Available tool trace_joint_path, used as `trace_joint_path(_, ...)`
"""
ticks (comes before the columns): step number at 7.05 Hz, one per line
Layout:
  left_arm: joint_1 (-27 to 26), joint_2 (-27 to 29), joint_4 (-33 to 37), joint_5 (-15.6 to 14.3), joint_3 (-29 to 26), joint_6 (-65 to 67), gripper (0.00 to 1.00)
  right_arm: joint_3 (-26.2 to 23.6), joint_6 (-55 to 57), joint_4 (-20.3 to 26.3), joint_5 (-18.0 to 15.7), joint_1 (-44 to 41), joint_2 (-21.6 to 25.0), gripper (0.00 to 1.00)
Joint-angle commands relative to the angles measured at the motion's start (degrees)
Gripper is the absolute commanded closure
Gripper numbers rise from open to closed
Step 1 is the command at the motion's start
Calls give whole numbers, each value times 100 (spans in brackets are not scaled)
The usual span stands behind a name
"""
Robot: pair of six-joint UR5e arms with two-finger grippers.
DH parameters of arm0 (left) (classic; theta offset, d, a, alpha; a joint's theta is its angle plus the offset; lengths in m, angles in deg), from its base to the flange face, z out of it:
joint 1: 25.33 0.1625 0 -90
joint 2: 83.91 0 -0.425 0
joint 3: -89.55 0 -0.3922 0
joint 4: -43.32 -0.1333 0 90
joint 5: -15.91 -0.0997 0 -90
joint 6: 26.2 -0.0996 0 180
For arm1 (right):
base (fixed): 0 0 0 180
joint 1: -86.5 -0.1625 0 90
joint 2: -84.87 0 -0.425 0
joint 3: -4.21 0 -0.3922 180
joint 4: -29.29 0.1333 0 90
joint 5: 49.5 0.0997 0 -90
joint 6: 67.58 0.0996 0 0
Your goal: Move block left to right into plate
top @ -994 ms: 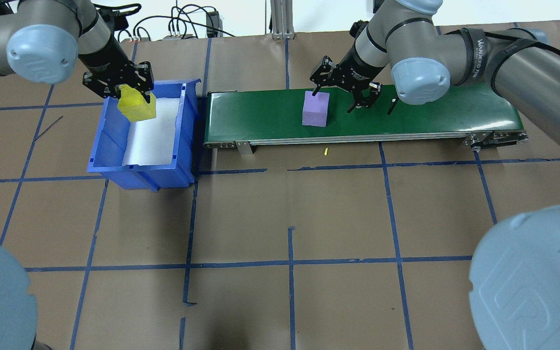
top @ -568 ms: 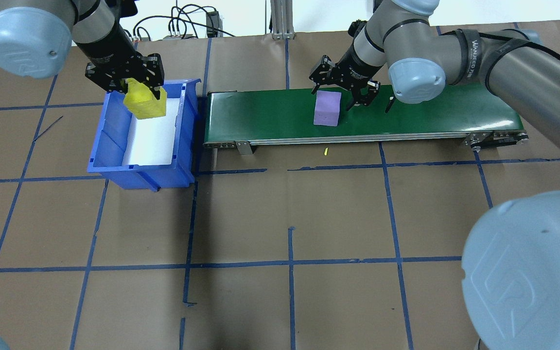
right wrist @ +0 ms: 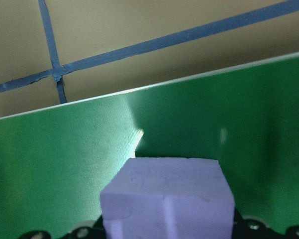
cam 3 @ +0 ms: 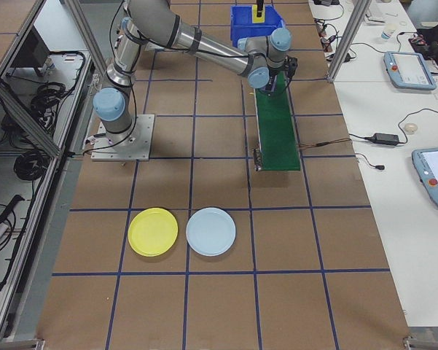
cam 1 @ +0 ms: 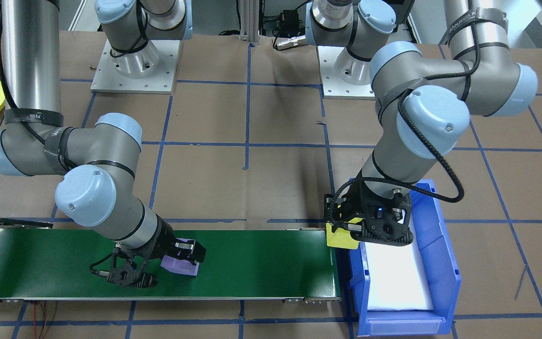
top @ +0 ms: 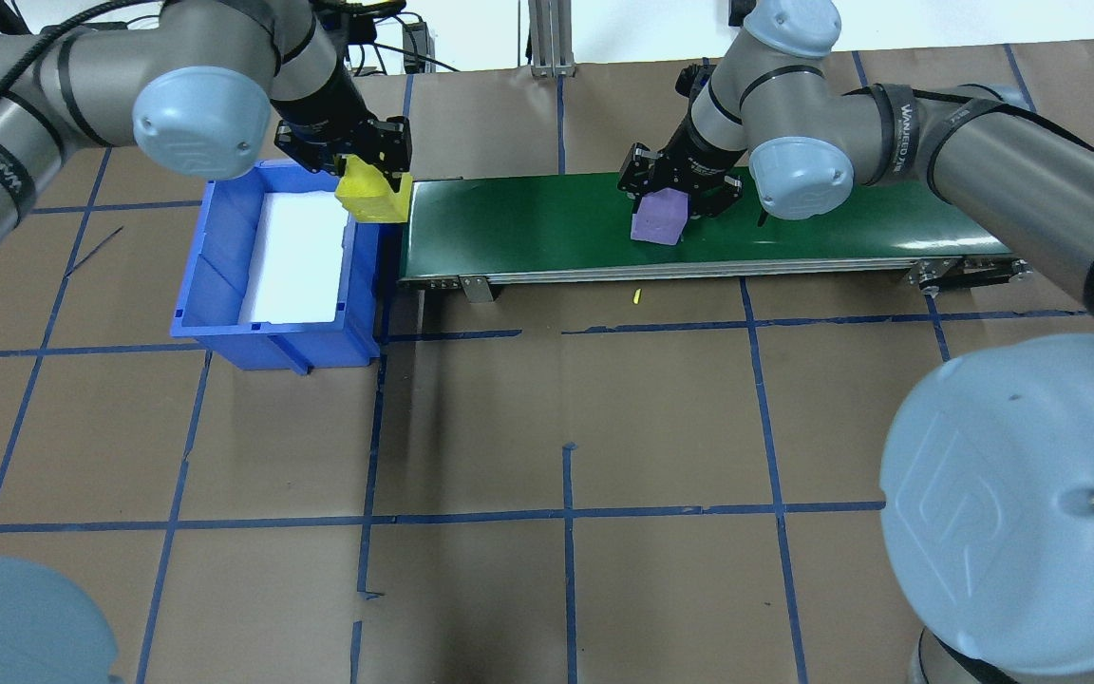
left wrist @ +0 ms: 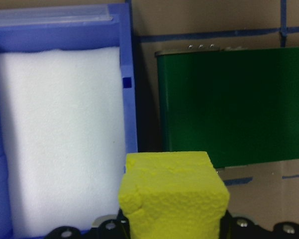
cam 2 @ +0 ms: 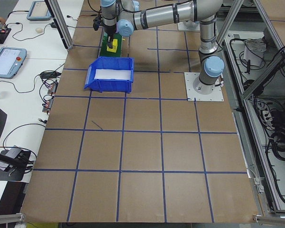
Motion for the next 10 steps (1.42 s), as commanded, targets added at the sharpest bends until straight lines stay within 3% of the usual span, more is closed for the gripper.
trace_joint_path(1,-176,192,-162,23,-3,38,56,-6,-1836,55,-784,370,449,62)
trace_joint_path(2,-211,358,-318,24,-3,38,56,-146,-3677,230,-1417,843,775,62)
trace_joint_path(3,-212,534,-572,32,-3,38,56,-347,-5122,353,-1632,1640,1109,62)
trace_joint_path(5,-220,606,-689,32,23,38,56,-639,-7463,460,-1643,3082,1437,60)
trace_joint_path(7,-255,719,-916,41,15,230,53,-875,-9154,451,-1617,4497,1376,60)
trace_joint_path(9,-334,860,-953,32,32,302,53,-1393,-10187,277,-1233,5817,1202,59)
trace_joint_path(10,-343,852,-953,-3,85,302,42,-1456,-10451,267,-1230,6162,1044,44)
